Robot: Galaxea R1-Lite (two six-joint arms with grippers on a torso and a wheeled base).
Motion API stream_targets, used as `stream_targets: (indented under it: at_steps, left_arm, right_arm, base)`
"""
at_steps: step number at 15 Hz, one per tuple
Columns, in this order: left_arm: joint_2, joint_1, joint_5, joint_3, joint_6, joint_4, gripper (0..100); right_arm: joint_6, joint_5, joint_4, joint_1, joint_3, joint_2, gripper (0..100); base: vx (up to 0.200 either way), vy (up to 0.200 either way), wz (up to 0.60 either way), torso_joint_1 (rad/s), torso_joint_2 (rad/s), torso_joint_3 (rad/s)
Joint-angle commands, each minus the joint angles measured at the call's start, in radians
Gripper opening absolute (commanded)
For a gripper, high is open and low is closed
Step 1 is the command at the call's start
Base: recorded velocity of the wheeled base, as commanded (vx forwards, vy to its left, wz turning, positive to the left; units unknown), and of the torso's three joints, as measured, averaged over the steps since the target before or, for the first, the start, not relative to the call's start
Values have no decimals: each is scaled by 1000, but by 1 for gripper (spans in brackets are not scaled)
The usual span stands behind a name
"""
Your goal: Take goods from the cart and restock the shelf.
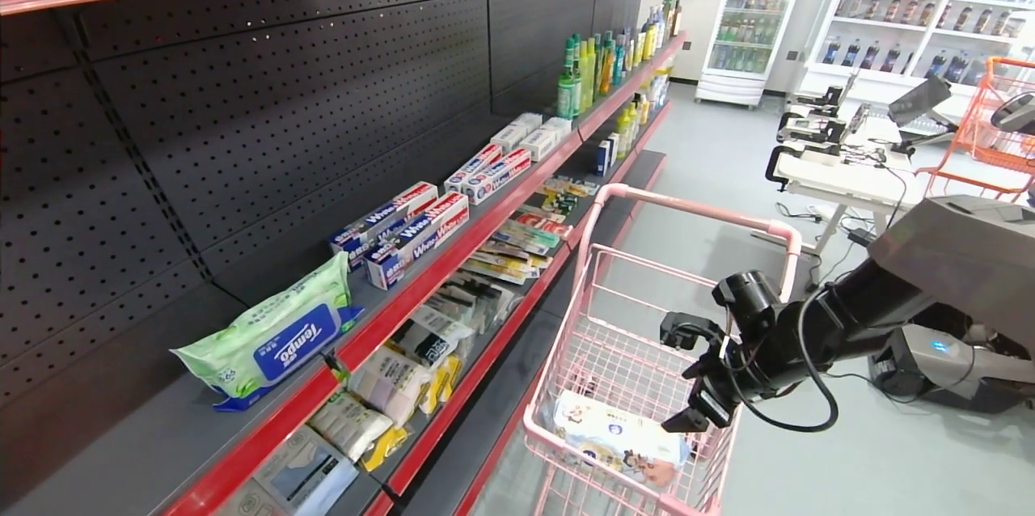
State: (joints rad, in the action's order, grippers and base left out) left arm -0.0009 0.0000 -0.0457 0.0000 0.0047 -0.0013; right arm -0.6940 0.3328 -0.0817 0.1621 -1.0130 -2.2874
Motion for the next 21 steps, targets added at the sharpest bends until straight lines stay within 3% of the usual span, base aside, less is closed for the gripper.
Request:
stream_targets:
  at_steps: [1, 21]
  left_arm:
    - [1, 0, 0, 0, 0, 0, 100]
    - [1, 0, 0, 0, 0, 0, 100]
  right_arm:
    - [-2, 0, 0, 8, -15, -23, 100]
    - [-165, 32, 2, 7, -85, -99, 100]
  base:
    - [0, 0, 0, -85, 149, 90]
    - [0, 0, 0, -110, 249, 129]
